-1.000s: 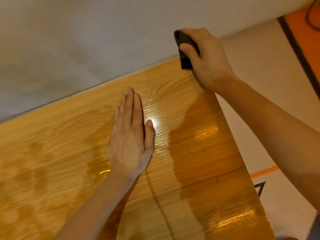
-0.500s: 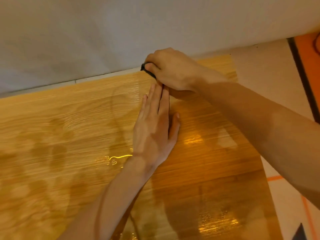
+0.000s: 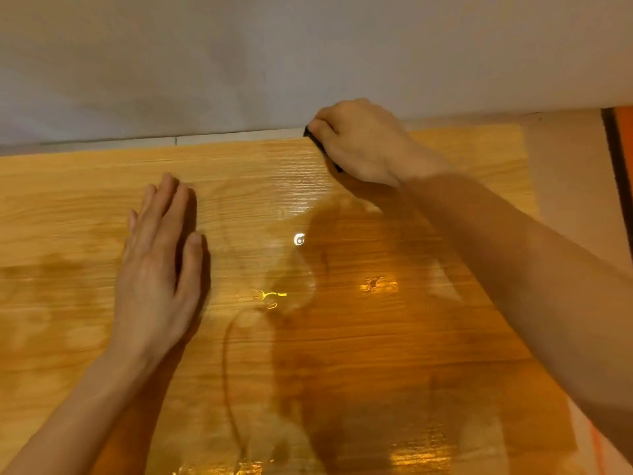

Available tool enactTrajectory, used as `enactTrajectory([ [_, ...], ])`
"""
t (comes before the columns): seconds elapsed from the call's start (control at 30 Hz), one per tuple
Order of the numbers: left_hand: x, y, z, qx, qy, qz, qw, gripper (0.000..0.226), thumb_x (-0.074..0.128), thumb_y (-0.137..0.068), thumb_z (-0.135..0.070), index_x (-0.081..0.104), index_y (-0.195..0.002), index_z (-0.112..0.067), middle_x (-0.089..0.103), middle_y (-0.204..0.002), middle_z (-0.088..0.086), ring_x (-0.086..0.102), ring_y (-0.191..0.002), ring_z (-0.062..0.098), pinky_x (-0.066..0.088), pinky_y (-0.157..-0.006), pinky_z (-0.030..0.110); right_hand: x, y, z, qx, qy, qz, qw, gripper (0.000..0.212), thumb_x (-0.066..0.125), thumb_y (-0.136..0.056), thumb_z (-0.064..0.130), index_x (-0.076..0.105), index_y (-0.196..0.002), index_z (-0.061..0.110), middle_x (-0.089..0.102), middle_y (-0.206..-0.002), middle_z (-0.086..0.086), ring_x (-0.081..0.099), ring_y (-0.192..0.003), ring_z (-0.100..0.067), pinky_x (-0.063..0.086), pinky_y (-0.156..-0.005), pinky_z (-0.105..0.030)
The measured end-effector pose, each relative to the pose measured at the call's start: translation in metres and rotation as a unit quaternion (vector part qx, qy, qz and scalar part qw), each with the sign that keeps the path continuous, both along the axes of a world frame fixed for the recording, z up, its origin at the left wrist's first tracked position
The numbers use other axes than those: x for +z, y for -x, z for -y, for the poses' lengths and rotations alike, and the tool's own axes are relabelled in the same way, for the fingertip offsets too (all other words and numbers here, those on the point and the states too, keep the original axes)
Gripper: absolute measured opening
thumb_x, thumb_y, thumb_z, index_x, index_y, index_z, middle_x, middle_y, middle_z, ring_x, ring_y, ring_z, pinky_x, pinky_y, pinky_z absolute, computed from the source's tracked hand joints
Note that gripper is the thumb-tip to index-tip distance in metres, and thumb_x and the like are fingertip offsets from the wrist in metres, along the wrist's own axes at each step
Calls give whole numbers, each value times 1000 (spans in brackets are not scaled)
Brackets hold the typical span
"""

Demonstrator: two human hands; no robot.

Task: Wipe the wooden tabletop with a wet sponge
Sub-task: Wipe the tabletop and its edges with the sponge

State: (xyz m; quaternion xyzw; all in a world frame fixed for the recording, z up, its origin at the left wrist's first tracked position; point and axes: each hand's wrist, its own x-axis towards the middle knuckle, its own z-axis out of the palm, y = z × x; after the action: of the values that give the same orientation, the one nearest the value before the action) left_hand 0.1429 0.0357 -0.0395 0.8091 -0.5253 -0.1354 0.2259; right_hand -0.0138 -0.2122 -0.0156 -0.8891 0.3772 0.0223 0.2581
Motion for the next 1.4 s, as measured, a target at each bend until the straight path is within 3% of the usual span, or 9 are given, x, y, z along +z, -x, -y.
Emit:
enactTrajectory([
  [0.07, -4, -13, -12, 22, -2, 10, 1000, 55, 32, -107, -30, 26, -159, -14, 18, -169, 0, 6, -157, 9, -4, -126, 24, -1, -16, -5, 17, -15, 9, 1000, 40, 32, -102, 32, 62, -88, 10, 65, -91, -8, 59, -90, -31, 47, -80, -40],
  [0.33, -11, -19, -21, 53, -14, 55, 997, 58, 27, -107, -31, 21, -159, -6, 12, -169, 6, 5, -157, 15, -1, -127, 29, 12, 42, 11, -64, -21, -23, 997, 52, 31, -103, 39, 63, -101, -1, 67, -96, -20, 59, -88, -37, 45, -77, -42],
  [0.43, -9, -18, -20, 50, -18, 62, 997, 58, 26, -108, -31, 19, -160, -7, 12, -169, 5, 6, -157, 17, 1, -128, 31, 10, -6, -8, -42, -37, -8, 998, 48, 30, -103, 34, 62, -90, 0, 62, -82, -13, 56, -81, -34, 41, -70, -37],
  [0.6, -11, -18, -19, 49, -23, 82, 995, 57, 29, -107, -29, 22, -159, -5, 14, -169, 7, 9, -157, 18, 3, -128, 31, -1, -118, -55, 31, -17, 12, 999, 35, 37, -100, 22, 47, -67, 15, 59, -86, -7, 55, -82, -29, 38, -70, -32],
  [0.8, -10, -17, -19, 53, -21, 81, 995, 57, 28, -107, -30, 21, -160, -8, 15, -169, 5, 9, -157, 15, 3, -128, 30, 4, -93, -53, 65, -26, 64, 996, 25, 42, -99, 24, 60, -86, 12, 60, -85, -5, 59, -83, -28, 42, -66, -34],
  [0.93, -12, -17, -19, 55, -21, 79, 995, 58, 28, -106, -31, 22, -160, -9, 15, -169, 4, 10, -157, 16, 4, -127, 29, 8, 15, -19, -31, 23, 65, 997, 29, 45, -99, 25, 66, -111, 9, 67, -112, -15, 58, -106, -33, 45, -88, -41],
  [1.07, -12, -18, -20, 63, -20, 77, 995, 59, 29, -105, -31, 25, -159, -9, 16, -168, 4, 12, -156, 17, 5, -127, 30, -3, 50, -25, -89, 76, 97, 988, 36, 41, -102, 20, 54, -132, 5, 53, -138, -11, 45, -129, -27, 31, -106, -28],
  [1.23, -13, -19, -19, 68, -21, 74, 995, 59, 30, -104, -32, 25, -159, -10, 17, -169, 3, 13, -156, 17, 8, -128, 35, -12, 51, -69, -138, 62, 147, 977, 39, 41, -102, 16, 44, -140, 8, 41, -144, -6, 31, -136, -18, 20, -110, -13],
  [1.4, -15, -23, -18, 72, -14, 73, 995, 58, 32, -104, -31, 27, -158, -10, 18, -168, 3, 14, -156, 18, 11, -128, 37, -12, 102, -152, -32, 122, 90, 988, 39, 49, -100, 23, 51, -136, 11, 49, -142, -7, 38, -131, -27, 35, -108, -43],
])
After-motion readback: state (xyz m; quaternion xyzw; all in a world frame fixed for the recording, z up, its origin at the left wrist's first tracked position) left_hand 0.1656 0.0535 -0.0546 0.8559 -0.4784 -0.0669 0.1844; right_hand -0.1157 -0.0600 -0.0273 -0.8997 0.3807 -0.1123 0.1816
